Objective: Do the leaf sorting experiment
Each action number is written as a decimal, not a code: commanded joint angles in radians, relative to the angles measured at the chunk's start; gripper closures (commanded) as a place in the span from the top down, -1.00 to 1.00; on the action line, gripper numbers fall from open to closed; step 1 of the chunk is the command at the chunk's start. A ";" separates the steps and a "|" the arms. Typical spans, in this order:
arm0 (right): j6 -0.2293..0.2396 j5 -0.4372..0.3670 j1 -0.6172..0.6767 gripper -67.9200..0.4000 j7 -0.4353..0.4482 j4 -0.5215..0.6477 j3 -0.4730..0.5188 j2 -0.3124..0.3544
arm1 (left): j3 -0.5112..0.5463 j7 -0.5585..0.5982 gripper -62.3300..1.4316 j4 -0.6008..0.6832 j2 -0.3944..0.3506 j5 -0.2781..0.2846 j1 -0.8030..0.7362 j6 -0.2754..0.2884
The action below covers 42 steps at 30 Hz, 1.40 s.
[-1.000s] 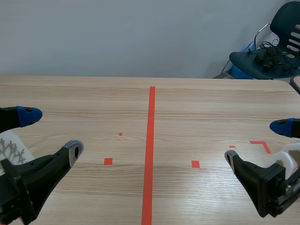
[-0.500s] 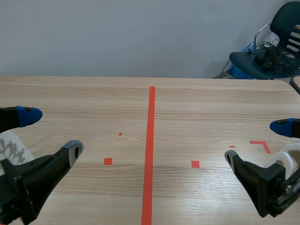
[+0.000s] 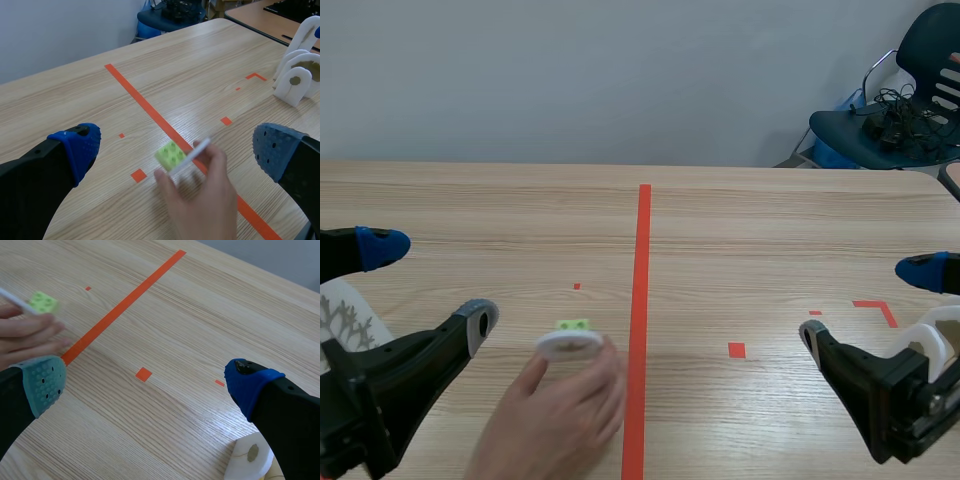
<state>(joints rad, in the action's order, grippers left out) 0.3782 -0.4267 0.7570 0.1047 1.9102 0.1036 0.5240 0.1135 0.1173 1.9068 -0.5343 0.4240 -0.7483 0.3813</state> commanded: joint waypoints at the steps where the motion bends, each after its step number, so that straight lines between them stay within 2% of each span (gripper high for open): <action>1: -0.004 -0.006 -0.009 1.00 0.013 0.016 0.015 0.010 | 0.005 0.014 1.00 0.005 0.008 0.008 0.004 0.003; 25: -0.004 -0.006 -0.013 1.00 0.011 0.016 0.015 0.010 | 0.005 0.014 1.00 0.005 0.007 0.008 0.004 0.003; 30: 0.008 -0.006 -0.077 1.00 -0.072 0.010 0.007 0.010 | 0.005 0.014 1.00 0.005 0.007 0.008 0.004 0.003; 34: 0.016 -0.007 -0.171 1.00 -0.087 -0.044 -0.045 0.010 | 0.005 0.014 1.00 0.005 0.007 0.008 0.004 0.003; 39: 0.019 -0.006 -0.321 1.00 -0.087 -0.171 -0.190 0.006 | 0.005 0.014 1.00 0.005 0.007 0.008 0.004 0.003; 42: 0.019 -0.002 -0.415 1.00 -0.087 -0.270 -0.275 -0.020 | 0.005 0.014 1.00 0.005 0.007 0.008 0.004 0.003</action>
<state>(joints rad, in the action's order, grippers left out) 0.4004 -0.4244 0.3645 0.0051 1.6402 -0.1806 0.5117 0.1135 0.1173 1.9064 -0.5343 0.4236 -0.7483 0.3813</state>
